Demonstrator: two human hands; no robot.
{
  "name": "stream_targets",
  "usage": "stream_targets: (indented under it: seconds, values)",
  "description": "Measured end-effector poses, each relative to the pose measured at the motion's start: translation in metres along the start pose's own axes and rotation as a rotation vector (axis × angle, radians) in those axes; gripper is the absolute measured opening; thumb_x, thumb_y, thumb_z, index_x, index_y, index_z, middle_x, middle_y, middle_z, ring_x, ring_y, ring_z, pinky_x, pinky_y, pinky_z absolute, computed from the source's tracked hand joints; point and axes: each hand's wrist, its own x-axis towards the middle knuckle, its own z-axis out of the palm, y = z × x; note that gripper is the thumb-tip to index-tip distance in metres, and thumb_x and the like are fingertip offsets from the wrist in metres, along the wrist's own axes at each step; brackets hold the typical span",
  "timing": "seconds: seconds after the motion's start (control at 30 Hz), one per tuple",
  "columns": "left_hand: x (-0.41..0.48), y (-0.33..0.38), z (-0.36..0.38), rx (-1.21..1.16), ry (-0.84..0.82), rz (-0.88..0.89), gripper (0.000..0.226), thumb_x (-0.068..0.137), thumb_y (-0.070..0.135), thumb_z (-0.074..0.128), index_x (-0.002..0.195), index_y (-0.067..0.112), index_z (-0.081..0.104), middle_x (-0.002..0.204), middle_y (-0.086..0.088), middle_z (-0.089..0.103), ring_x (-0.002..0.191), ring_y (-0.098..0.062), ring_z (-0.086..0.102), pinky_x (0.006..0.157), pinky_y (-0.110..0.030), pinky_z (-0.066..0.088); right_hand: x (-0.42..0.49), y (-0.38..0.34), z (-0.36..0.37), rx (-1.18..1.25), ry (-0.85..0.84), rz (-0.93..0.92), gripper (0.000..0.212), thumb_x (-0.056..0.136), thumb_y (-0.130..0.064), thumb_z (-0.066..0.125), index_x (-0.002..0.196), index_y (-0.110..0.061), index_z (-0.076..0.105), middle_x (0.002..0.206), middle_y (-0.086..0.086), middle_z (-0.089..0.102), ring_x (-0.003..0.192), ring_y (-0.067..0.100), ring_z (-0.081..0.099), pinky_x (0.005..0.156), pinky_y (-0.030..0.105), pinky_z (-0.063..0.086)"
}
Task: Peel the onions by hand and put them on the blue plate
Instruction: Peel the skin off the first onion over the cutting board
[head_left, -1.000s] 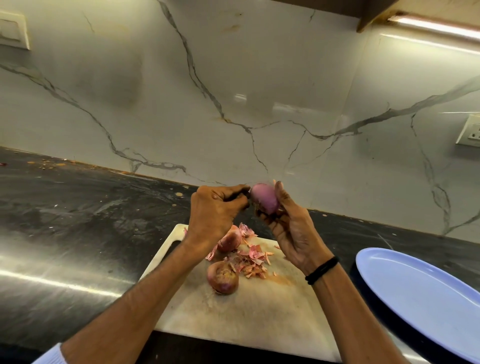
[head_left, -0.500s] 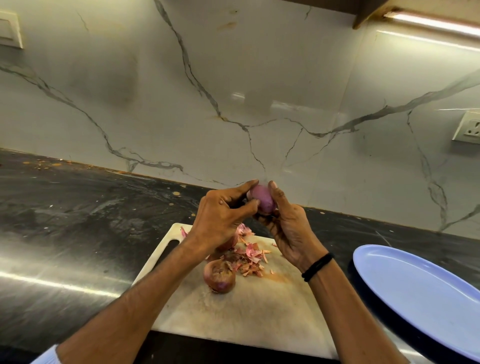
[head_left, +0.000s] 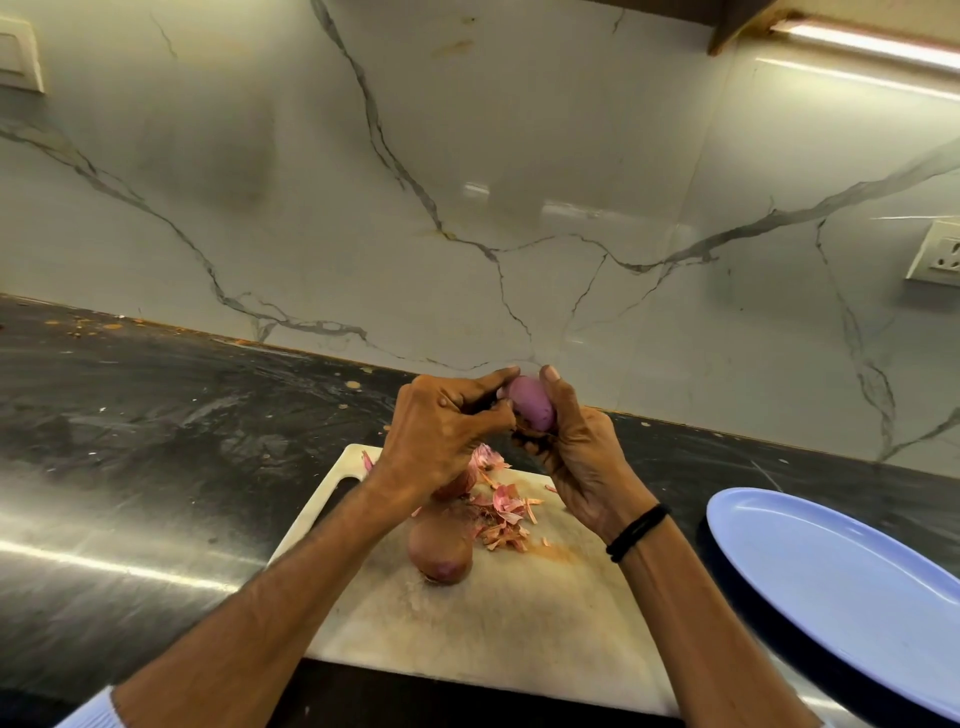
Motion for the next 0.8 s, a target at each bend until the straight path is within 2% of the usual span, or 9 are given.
stream_targets:
  seconds: [0.13, 0.23, 0.37, 0.47, 0.63, 0.73, 0.8]
  values:
    - [0.0004, -0.0003, -0.0002, -0.004, -0.016, -0.017, 0.042, 0.083, 0.013, 0.077, 0.121, 0.023, 0.061, 0.109, -0.002, 0.073, 0.094, -0.002, 0.070, 0.084, -0.014, 0.054, 0.0003, -0.0001, 0.0003, -0.010, -0.002, -0.009, 0.048, 0.073, -0.043, 0.069, 0.098, -0.003, 0.066, 0.085, 0.014, 0.072, 0.069, 0.020, 0.068, 0.063, 0.030, 0.062]
    - [0.0012, 0.0001, 0.0005, -0.032, -0.031, -0.027, 0.040, 0.084, 0.015, 0.075, 0.123, 0.020, 0.063, 0.112, -0.003, 0.073, 0.097, 0.000, 0.069, 0.086, -0.014, 0.054, 0.0007, -0.0008, -0.0003, -0.007, 0.013, -0.016, 0.047, 0.072, -0.042, 0.069, 0.099, -0.003, 0.066, 0.084, 0.013, 0.072, 0.067, 0.019, 0.068, 0.060, 0.028, 0.061]
    - [0.0006, 0.0004, 0.0026, -0.050, -0.013, -0.049, 0.042, 0.083, 0.020, 0.077, 0.123, 0.011, 0.068, 0.114, -0.005, 0.073, 0.101, -0.002, 0.070, 0.090, -0.019, 0.055, 0.0024, 0.0004, -0.0011, -0.050, 0.020, -0.030, 0.053, 0.072, -0.044, 0.069, 0.102, 0.000, 0.065, 0.092, 0.017, 0.070, 0.070, 0.020, 0.068, 0.060, 0.027, 0.060]
    - [0.0001, -0.0003, 0.0020, -0.029, 0.008, -0.048, 0.040, 0.083, 0.017, 0.077, 0.121, 0.010, 0.069, 0.112, -0.006, 0.074, 0.099, -0.006, 0.071, 0.090, -0.022, 0.056, 0.0016, 0.0011, -0.0004, -0.043, 0.004, -0.021, 0.049, 0.073, -0.043, 0.068, 0.100, -0.001, 0.066, 0.092, 0.016, 0.070, 0.071, 0.020, 0.068, 0.059, 0.026, 0.059]
    - [-0.0004, -0.0005, 0.0010, 0.011, 0.026, -0.014, 0.037, 0.083, 0.015, 0.077, 0.119, 0.011, 0.070, 0.108, -0.005, 0.075, 0.094, -0.003, 0.071, 0.087, -0.017, 0.055, 0.0011, 0.0009, -0.0010, -0.040, -0.007, -0.023, 0.045, 0.073, -0.042, 0.067, 0.097, -0.004, 0.066, 0.084, 0.011, 0.072, 0.068, 0.019, 0.068, 0.060, 0.026, 0.060]
    - [-0.0003, 0.0001, -0.0005, -0.017, 0.051, -0.034, 0.031, 0.086, 0.015, 0.075, 0.117, 0.011, 0.071, 0.103, -0.003, 0.076, 0.087, -0.004, 0.073, 0.083, -0.023, 0.059, 0.0021, 0.0015, -0.0017, -0.039, 0.001, -0.030, 0.046, 0.073, -0.043, 0.068, 0.099, -0.005, 0.067, 0.090, 0.014, 0.072, 0.073, 0.021, 0.068, 0.058, 0.025, 0.058]
    - [-0.0001, 0.0019, -0.0011, -0.036, 0.064, -0.050, 0.029, 0.087, 0.013, 0.074, 0.116, 0.012, 0.071, 0.100, 0.000, 0.076, 0.083, -0.001, 0.073, 0.078, -0.021, 0.060, 0.0031, 0.0009, -0.0018, -0.025, 0.013, -0.031, 0.047, 0.073, -0.043, 0.069, 0.100, -0.005, 0.067, 0.092, 0.016, 0.071, 0.076, 0.023, 0.068, 0.058, 0.024, 0.058]
